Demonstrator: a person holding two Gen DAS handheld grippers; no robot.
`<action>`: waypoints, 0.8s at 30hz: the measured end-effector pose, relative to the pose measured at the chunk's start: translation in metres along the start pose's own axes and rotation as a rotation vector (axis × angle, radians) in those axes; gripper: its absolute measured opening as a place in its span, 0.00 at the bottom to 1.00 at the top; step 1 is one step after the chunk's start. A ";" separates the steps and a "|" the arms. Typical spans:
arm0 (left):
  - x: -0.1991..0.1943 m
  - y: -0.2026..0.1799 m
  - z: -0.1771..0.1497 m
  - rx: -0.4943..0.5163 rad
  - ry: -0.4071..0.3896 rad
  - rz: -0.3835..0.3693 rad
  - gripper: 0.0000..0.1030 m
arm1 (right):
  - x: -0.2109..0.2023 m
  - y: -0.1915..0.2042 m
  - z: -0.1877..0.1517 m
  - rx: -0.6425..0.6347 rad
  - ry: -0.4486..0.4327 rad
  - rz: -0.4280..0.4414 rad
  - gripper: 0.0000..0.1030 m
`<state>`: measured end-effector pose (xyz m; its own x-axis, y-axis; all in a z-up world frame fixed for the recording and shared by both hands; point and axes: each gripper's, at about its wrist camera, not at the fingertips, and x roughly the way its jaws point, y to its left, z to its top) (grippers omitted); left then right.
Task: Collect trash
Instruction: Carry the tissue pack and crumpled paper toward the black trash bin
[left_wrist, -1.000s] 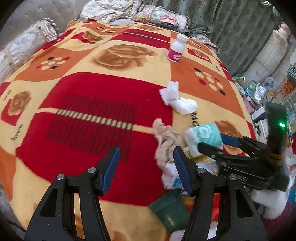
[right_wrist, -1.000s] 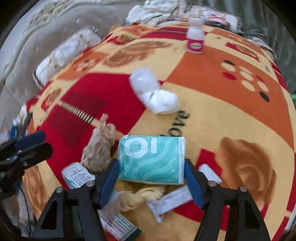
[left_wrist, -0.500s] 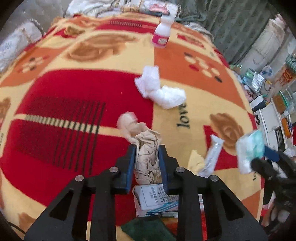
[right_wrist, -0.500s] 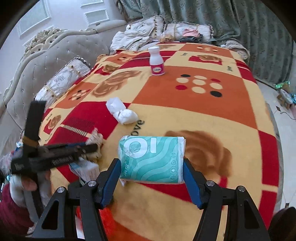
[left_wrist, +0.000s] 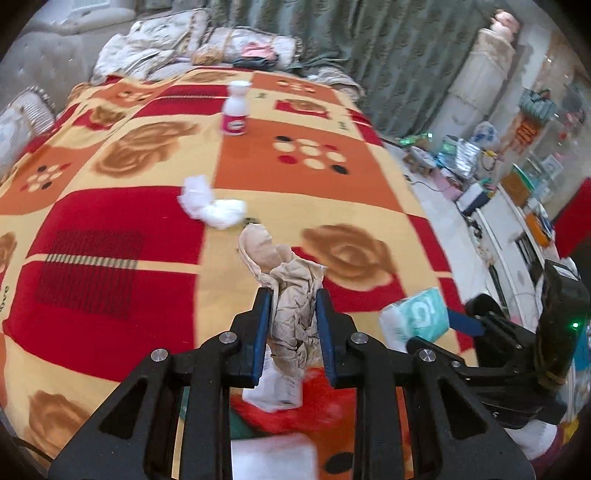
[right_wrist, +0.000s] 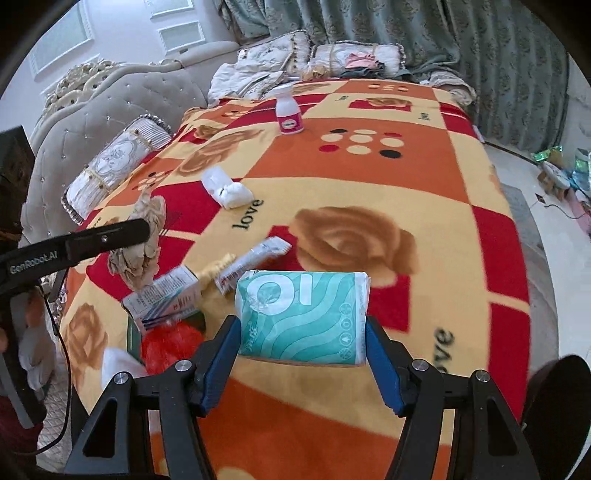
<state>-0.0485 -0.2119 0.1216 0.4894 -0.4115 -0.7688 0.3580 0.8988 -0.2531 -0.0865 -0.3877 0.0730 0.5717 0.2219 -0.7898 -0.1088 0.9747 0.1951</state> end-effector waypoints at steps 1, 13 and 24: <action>-0.001 -0.009 -0.001 0.012 -0.001 -0.012 0.22 | -0.006 -0.004 -0.004 0.004 -0.007 -0.009 0.62; -0.003 -0.085 -0.018 0.105 0.022 -0.122 0.22 | -0.053 -0.052 -0.038 0.095 -0.044 -0.086 0.62; 0.015 -0.136 -0.038 0.173 0.075 -0.162 0.22 | -0.078 -0.090 -0.065 0.165 -0.055 -0.137 0.62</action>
<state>-0.1203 -0.3350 0.1218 0.3569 -0.5298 -0.7694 0.5608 0.7802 -0.2771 -0.1738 -0.4910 0.0789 0.6157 0.0816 -0.7837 0.1049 0.9773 0.1842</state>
